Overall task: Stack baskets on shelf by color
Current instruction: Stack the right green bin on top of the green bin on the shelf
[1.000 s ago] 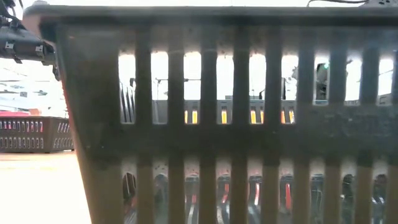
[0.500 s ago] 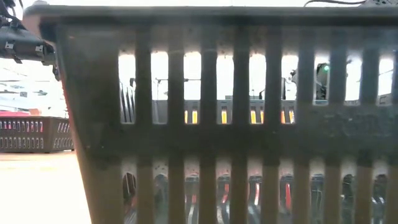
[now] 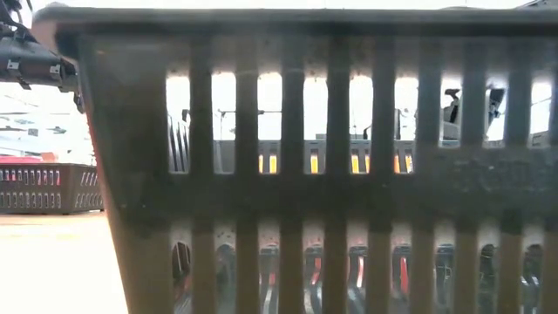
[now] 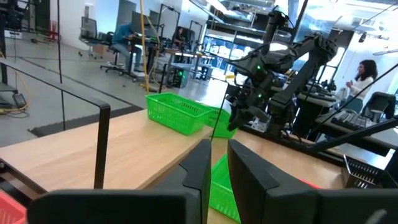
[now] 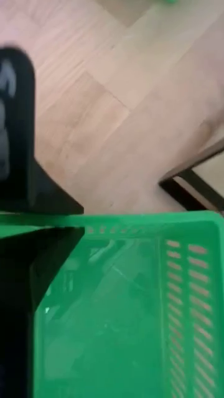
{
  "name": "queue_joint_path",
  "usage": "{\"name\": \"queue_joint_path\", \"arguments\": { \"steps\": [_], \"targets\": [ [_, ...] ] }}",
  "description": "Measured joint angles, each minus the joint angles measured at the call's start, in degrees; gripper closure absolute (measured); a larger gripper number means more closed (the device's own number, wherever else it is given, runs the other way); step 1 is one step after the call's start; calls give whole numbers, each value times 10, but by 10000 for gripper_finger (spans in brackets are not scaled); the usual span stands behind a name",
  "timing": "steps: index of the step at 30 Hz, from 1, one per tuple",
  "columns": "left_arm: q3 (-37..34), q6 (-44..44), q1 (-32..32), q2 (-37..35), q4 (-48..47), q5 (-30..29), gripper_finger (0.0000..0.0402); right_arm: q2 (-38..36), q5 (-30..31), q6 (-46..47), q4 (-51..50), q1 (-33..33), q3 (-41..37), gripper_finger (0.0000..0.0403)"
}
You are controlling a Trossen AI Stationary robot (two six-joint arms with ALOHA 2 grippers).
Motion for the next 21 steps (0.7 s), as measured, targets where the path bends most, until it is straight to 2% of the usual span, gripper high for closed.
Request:
{"name": "queue_joint_path", "arguments": {
  "steps": [3,9,16,19,21],
  "targets": [
    [0,1,0,0,1,-2,346,-11,28,8,-2,9,1,390],
    [0,1,0,0,-12,-4,346,-80,144,-16,-1,12,49,398],
    [0,1,0,0,-11,-4,346,-163,287,-131,38,12,139,400],
    [0,1,0,0,-10,-4,346,-179,287,-249,98,13,164,401],
    [0,2,0,0,-10,-4,346,-180,239,-351,148,21,168,401]
  ]
}}
